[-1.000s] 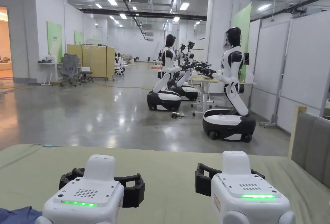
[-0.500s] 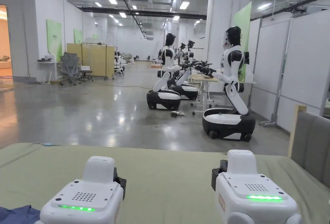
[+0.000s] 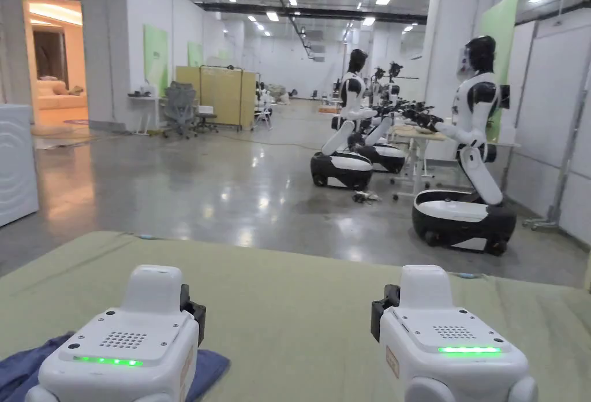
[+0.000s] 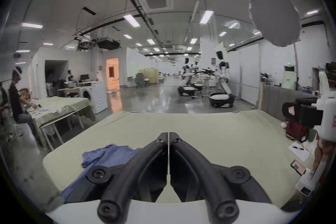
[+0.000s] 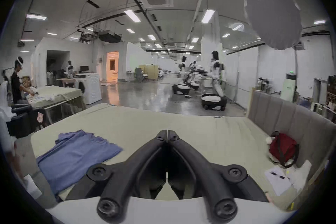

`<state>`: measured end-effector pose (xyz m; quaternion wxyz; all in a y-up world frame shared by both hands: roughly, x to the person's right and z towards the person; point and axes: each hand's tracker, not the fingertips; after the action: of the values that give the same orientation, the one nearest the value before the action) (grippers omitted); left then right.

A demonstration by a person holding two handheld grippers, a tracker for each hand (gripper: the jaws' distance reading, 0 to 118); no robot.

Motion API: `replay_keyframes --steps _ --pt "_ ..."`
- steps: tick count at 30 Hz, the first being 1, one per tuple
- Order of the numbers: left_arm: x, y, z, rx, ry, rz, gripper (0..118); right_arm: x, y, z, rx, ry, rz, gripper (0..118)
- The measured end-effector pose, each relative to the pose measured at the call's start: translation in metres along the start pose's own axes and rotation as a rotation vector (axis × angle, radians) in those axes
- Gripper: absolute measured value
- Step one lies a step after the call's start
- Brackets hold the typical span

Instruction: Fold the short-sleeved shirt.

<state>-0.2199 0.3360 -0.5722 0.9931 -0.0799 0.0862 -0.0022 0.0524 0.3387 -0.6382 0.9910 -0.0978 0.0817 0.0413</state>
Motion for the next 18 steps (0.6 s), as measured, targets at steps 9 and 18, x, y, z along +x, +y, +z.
replay_keyframes --steps 9,18 --pt "-0.130 -0.043 -0.015 -0.265 0.160 0.018 0 -0.128 -0.031 -0.038 -0.094 0.317 0.039 3" --pt "-0.176 -0.115 -0.129 -0.496 0.071 0.188 81 -0.137 -0.087 -0.086 -0.239 0.302 0.068 3"
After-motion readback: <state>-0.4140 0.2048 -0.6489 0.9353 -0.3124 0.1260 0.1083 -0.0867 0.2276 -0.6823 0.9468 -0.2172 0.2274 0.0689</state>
